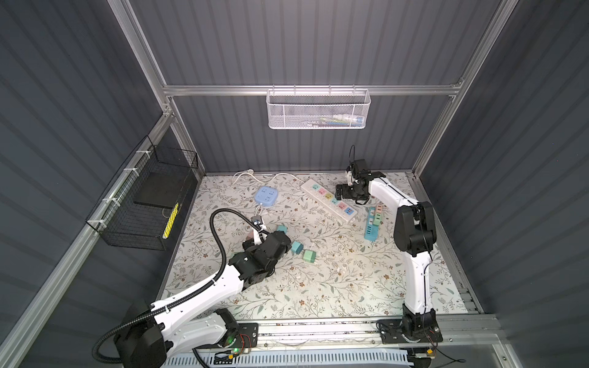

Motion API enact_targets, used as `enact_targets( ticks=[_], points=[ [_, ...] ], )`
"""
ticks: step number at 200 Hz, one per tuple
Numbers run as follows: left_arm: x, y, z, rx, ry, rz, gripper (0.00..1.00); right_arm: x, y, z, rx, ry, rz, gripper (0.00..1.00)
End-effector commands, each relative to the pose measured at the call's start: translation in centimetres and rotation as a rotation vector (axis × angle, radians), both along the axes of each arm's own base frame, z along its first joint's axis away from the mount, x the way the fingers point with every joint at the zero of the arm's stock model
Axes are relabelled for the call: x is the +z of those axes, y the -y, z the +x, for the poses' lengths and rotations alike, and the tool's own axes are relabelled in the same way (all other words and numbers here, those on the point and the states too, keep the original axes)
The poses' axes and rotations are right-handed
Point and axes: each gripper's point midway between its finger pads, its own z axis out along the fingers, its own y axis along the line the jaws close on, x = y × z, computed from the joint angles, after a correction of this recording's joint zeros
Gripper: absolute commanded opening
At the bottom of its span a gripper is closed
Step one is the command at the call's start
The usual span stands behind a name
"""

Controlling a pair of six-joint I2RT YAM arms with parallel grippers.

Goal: Insert the plug
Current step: 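Grasp the white power strip with the right gripper and drag it nearer the robot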

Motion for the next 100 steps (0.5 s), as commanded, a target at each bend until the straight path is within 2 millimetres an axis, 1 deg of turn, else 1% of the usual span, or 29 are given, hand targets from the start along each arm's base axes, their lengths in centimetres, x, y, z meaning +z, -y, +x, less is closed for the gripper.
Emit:
enact_targets(
  ticks=[1,16,34,47,55,59,68,89,91,100],
  points=[
    [0.9,0.5,0.8,-0.019,0.014,-0.007,1.0,-1.5,-1.2,-1.3,0.04,-0.105,0.05,0.99],
    [0.9,0.6,1.1,-0.02,0.01,-0.008,1.0,-2.2,-2.0,-1.9,0.056,-0.114,0.059,0.99],
    [1.0,0.5,1.5,-0.025,0.009,-0.003,1.0,-2.7,-3.5,-3.2,0.085,-0.138,0.141,0.99],
    [1.3,0.6,1.7,-0.032,0.016,-0.002,1.0,-3.1,-4.0,-4.0,0.083,-0.145,0.175,0.99],
    [1.3,0.6,1.8,-0.036,0.018,-0.002,1.0,-3.1,-4.2,-4.3,0.078,-0.139,0.185,0.99],
    [1.4,0.6,1.8,-0.036,0.019,-0.002,1.0,-3.0,-4.9,-4.8,0.097,-0.15,0.222,0.99],
    [1.3,0.6,1.8,-0.041,0.019,-0.002,1.0,-3.1,-5.3,-5.5,0.101,-0.156,0.237,0.99],
    [1.0,0.4,1.8,-0.042,0.019,-0.01,1.0,-3.6,-6.4,-7.1,0.116,-0.168,0.206,0.99],
    [1.0,0.5,1.8,-0.044,0.02,-0.012,1.0,-3.8,-6.1,-7.1,0.107,-0.16,0.177,0.99],
    [0.9,0.4,1.7,-0.045,0.023,-0.014,1.0,-3.9,-6.3,-7.5,0.112,-0.144,0.12,0.99]
  ],
)
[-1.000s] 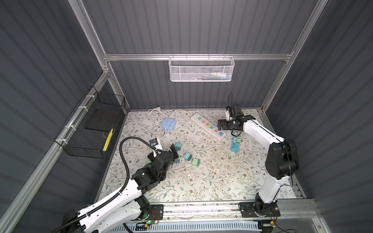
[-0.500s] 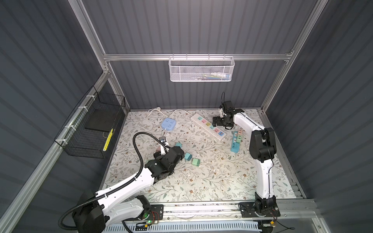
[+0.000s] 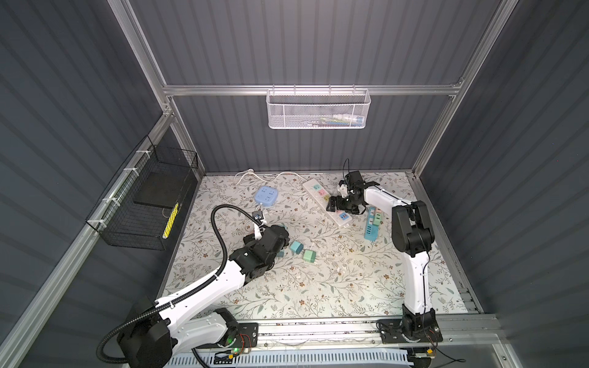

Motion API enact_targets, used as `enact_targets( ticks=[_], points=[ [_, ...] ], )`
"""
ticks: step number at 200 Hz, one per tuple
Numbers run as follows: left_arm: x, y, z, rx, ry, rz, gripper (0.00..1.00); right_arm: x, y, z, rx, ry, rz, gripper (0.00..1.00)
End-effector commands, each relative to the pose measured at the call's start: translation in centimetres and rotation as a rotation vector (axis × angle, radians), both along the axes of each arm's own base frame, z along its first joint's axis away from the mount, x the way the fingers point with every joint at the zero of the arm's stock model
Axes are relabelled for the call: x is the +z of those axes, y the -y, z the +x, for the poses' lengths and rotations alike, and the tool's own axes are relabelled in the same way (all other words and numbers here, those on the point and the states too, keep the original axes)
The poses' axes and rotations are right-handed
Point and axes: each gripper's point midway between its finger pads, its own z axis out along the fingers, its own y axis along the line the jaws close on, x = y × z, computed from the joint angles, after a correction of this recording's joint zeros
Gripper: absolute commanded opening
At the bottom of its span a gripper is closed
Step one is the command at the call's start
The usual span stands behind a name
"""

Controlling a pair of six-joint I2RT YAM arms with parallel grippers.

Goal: Insert the plug
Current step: 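Grasp the white power strip with the right gripper and drag it nearer the robot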

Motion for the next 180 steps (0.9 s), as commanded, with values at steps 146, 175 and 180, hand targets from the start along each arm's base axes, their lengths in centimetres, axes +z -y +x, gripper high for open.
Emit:
enact_targets(
  ticks=[146,175,180],
  points=[
    [0.2,0.6,0.5,-0.04,0.053,-0.089,1.0,-0.1,-1.6,-5.1,-0.039,0.137,-0.436,0.78],
    [-1.8,1.8,1.4,-0.036,0.006,-0.085,1.0,0.8,-0.5,-9.2,-0.112,0.148,-0.426,0.76],
    [-2.0,2.1,1.6,-0.04,-0.006,-0.084,1.0,0.8,-0.4,-10.0,-0.121,0.148,-0.418,0.76]
  ],
)
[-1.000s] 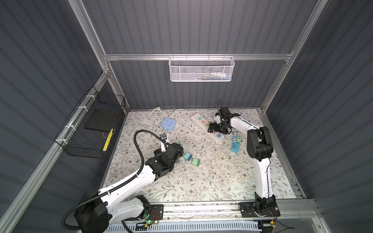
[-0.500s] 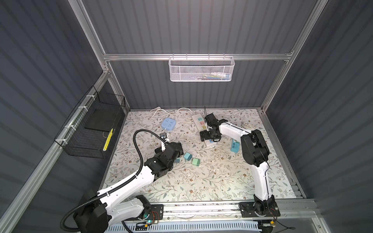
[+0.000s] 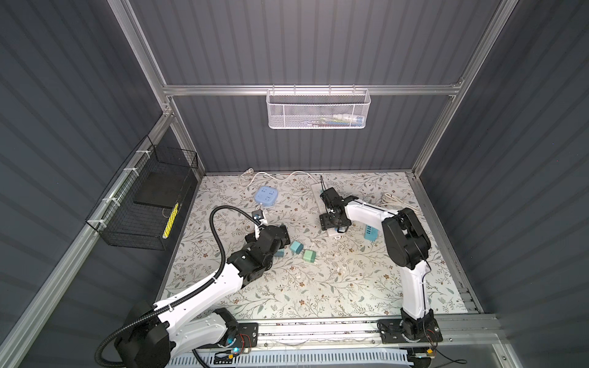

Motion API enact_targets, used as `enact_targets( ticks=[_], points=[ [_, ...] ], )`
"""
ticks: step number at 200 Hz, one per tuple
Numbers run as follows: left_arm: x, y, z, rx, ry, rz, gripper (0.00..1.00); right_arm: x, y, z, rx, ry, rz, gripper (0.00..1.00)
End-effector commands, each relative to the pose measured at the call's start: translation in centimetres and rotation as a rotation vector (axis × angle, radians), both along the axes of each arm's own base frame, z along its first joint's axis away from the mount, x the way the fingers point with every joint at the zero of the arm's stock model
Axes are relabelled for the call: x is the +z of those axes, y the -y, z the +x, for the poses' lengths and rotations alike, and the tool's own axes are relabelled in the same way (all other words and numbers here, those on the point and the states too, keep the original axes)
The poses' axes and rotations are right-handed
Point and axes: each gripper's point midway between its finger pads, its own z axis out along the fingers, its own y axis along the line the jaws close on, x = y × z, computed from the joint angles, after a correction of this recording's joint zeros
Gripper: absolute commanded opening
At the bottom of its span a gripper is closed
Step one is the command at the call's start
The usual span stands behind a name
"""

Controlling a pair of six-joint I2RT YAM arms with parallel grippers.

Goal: Insert the plug
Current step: 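Grasp the white power strip with the right gripper and drag it nearer the robot, then release the white strip with the right gripper while the left gripper grasps a teal adapter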

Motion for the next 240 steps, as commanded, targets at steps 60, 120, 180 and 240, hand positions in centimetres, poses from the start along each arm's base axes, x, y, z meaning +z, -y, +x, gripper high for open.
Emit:
enact_targets(
  ticks=[60,120,180,240],
  points=[
    [-3.2,3.7,1.9,-0.056,-0.115,-0.008,1.0,-0.1,1.8,-13.5,-0.14,0.018,0.032,0.8],
    [-3.9,5.4,2.6,-0.095,-0.155,-0.019,1.0,-0.4,1.4,-18.3,-0.165,-0.015,0.097,0.93],
    [-3.2,4.0,2.8,-0.071,-0.178,0.129,0.98,8.2,3.2,-17.0,-0.096,0.204,0.136,0.98],
    [-8.4,2.9,5.6,-0.251,-0.497,0.311,0.98,11.9,5.2,-15.6,-0.087,0.433,0.227,0.82]
  ],
)
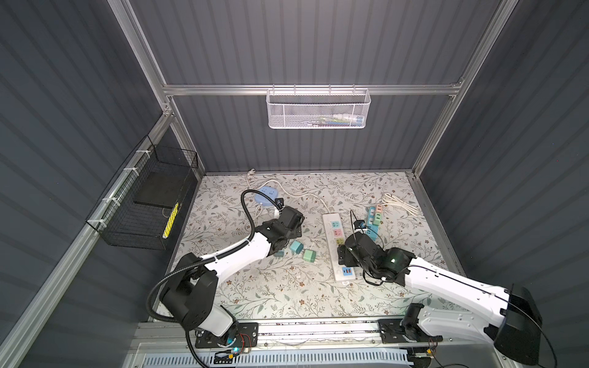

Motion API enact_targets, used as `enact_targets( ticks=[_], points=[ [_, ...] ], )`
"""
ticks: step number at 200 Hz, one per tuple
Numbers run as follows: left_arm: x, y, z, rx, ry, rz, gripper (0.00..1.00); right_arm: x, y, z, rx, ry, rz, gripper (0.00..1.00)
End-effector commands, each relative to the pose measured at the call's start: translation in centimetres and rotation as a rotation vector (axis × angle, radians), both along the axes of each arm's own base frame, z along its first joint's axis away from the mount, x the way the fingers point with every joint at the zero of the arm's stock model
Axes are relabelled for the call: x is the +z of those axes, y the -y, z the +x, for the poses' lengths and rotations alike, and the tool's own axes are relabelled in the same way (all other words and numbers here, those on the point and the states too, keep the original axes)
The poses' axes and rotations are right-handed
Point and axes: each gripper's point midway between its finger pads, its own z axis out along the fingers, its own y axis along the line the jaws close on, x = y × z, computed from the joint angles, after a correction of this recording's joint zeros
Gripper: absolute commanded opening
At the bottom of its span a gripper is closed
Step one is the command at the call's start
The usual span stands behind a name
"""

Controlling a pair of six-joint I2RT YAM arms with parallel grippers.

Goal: Insert the plug
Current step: 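Release the white strip with the right gripper while the left gripper grasps a teal adapter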

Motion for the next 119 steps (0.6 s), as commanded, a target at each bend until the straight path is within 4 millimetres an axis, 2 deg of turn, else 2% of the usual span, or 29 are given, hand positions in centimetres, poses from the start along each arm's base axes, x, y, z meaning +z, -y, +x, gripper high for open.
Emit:
enact_targets(
  ticks=[1,39,75,112,119],
  points=[
    [-3.3,-0.8,0.1,-0.131,-0.223,0.088,0.98,0.4,1.7,0.9,-0.027,0.066,-0.028,0.82],
    [-5.9,-0.7,1.7,-0.182,-0.356,0.141,0.88,-0.3,2.4,1.2,0.008,-0.009,0.065,0.73],
    [-8.2,0.2,1.6,-0.253,-0.424,0.148,0.78,-0.2,3.0,1.5,-0.001,-0.004,0.066,0.71],
    [-8.9,-0.3,1.3,-0.25,-0.458,0.184,0.68,-0.5,2.9,1.9,0.002,-0.018,0.046,0.71],
    [-8.8,-0.3,1.2,-0.251,-0.461,0.182,0.67,-0.2,2.4,2.3,0.008,0.002,0.068,0.71]
  ],
)
